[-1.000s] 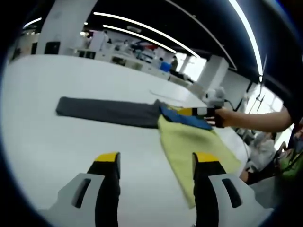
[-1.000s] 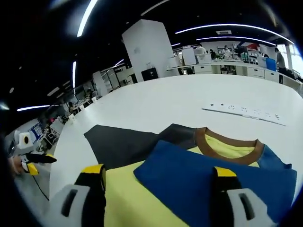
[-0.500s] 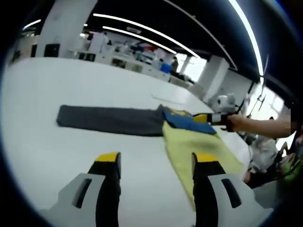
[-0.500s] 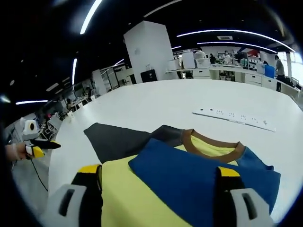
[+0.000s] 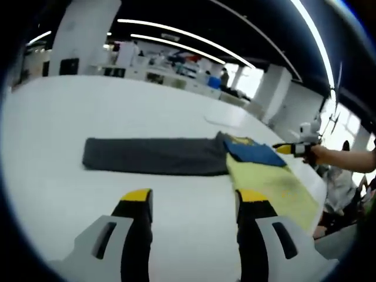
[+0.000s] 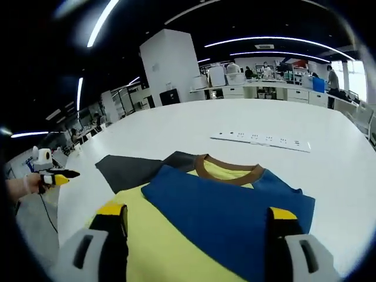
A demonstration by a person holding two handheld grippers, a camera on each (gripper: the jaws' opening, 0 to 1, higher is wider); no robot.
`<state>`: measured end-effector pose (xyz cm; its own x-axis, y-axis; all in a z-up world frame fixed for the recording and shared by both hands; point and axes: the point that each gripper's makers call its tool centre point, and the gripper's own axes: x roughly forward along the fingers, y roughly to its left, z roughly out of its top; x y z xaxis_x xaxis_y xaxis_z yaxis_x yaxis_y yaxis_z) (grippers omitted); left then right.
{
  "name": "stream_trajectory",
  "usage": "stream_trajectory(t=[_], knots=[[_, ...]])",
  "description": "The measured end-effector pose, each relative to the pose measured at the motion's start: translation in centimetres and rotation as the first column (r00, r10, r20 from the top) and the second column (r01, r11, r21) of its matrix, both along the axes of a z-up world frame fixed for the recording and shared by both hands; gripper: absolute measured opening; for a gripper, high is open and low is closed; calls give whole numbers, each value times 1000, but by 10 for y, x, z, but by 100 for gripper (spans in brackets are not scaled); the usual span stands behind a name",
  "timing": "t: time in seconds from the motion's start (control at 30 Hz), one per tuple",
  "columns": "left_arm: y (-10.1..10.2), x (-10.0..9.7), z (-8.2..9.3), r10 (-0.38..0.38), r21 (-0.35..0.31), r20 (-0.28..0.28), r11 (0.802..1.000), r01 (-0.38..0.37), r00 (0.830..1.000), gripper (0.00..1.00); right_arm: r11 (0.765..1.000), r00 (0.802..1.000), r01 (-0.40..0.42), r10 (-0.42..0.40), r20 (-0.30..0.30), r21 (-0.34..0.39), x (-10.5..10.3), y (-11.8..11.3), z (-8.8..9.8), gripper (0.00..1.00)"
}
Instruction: Fold the garment on the visible template until the final outline fits inside the template.
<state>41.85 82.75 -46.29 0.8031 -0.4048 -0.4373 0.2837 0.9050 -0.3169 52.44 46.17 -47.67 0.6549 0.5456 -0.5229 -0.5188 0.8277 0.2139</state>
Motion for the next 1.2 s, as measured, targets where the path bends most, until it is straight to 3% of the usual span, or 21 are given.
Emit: stream_trajectory(t=[0.2, 0.43, 0.67, 0.97, 1.2], knots=[[26, 21, 2, 61, 36, 24, 997, -62, 998, 52, 999, 999, 40, -40, -5, -3, -13, -22, 0, 97], [67, 40, -5, 203, 97, 41, 974, -206, 978, 52, 995, 995, 99, -98, -27, 26, -29, -37, -4, 97], [92, 56, -13, 271, 107, 36, 956, -273, 962, 49, 990, 991, 132, -131, -42, 41, -35, -49, -5, 96], [115, 66, -30, 346, 115, 3, 932, -344, 938, 46, 987, 987, 153, -150, -53, 50, -41, -58, -2, 95], [118, 69, -40, 351, 122, -14, 930, -347, 936, 39, 987, 987, 155, -153, -48, 50, -45, -62, 1, 94]])
